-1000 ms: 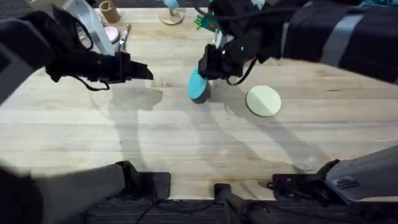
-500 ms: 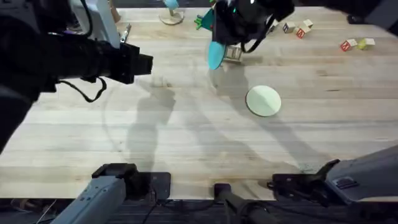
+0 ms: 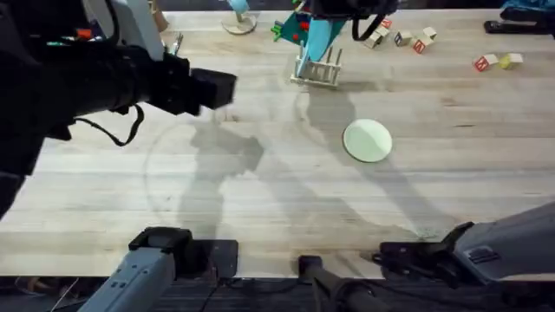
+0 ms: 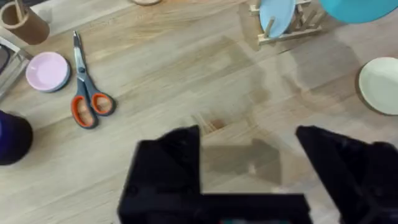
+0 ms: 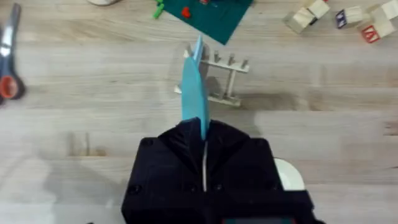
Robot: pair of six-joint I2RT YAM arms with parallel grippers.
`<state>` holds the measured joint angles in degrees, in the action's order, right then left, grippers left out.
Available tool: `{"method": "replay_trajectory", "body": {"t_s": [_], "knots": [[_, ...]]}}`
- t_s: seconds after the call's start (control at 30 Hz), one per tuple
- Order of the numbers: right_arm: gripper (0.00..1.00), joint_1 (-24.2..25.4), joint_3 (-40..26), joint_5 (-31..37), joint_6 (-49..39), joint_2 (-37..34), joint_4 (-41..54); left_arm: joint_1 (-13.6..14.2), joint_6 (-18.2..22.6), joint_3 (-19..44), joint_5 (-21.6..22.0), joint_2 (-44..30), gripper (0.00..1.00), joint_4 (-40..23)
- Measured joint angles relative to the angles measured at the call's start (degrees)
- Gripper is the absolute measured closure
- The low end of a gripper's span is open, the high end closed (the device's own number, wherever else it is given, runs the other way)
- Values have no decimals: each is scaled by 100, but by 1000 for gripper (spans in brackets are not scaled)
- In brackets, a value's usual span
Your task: Pick up the plates from the table one by one and place each into a slot on the dish rack.
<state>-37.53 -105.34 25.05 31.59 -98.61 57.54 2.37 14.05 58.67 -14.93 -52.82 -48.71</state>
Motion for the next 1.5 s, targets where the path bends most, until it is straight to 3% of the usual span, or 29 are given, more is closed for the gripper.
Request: {"method": "replay_trajectory", "body": {"t_s": [0.03, 0.1, 0.63, 1.5], "knots": [[972, 8, 0, 41, -17, -2, 12, 0, -33, 0, 0, 0, 40, -2], [972, 48, 0, 107, -37, -2, 21, 0, -37, 0, 3, 0, 10, 0], [972, 345, 0, 496, 351, -25, -116, 0, -68, 0, 18, 0, 6, 0], [972, 467, -7, 545, 661, -1048, -760, 0, -123, 0, 20, 0, 7, 0]]}}
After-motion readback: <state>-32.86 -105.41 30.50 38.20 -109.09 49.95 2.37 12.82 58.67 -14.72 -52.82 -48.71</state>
